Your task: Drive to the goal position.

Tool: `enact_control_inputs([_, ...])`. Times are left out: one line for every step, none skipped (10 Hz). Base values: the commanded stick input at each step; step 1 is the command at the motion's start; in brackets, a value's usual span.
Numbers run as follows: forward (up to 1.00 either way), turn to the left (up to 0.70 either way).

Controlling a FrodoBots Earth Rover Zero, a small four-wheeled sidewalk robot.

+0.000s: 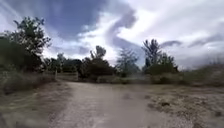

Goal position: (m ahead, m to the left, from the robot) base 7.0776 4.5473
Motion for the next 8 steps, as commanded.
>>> enact_control_inputs([0.45, 0.0])
enact_control_inputs([0.45, 0.0])
enact_control_inputs([0.45, 0.0])
enact_control_inputs([0.45, 0.0])
enact_control_inputs([0.45, 0.0])
enact_control_inputs([0.45, 0.0])
enact_control_inputs([0.45, 0.0])
enact_control_inputs([0.45, 0.0])
